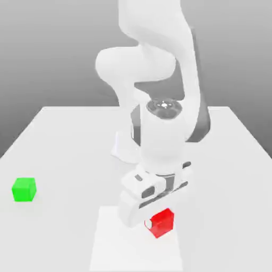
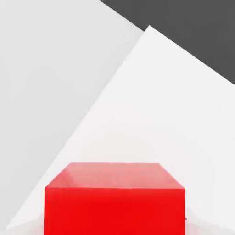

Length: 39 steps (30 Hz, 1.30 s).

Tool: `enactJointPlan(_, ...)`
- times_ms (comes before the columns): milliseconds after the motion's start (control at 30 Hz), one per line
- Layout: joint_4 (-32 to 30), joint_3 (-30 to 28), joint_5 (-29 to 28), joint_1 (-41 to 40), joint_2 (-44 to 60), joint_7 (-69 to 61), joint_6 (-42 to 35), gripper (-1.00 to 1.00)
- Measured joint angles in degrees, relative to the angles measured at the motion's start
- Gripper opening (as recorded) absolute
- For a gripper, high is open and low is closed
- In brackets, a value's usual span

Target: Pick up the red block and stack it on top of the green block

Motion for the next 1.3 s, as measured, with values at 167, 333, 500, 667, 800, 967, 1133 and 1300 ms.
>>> enactJointPlan(167, -0.3, -4.4, -0.6, -8.7, -4.5, 3.6, -4.2, -1.0)
enactJointPlan(333, 0.1, -9.6, -1.4, -19.8, -6.1, 9.0, -6.1, -1.0)
enactJointPlan(500, 0.5, -15.6, -2.2, -30.3, -7.7, 14.3, -8.0, -1.0)
enactJointPlan(667, 0.9, -20.6, -2.5, -40.7, -8.8, 19.1, -9.4, -1.0)
enactJointPlan(800, 1.3, -19.8, 3.6, -41.0, -2.4, 15.4, -3.8, -1.0)
enactJointPlan(967, 1.6, -16.9, 9.1, -42.7, 3.0, 11.5, 0.8, 1.0)
enactJointPlan(1133, 1.5, -16.9, 9.0, -42.8, 2.9, 11.7, 0.8, 1.0)
enactJointPlan(1300, 1.1, -18.4, 0.0, -43.5, -6.3, 18.1, -7.2, 1.0)
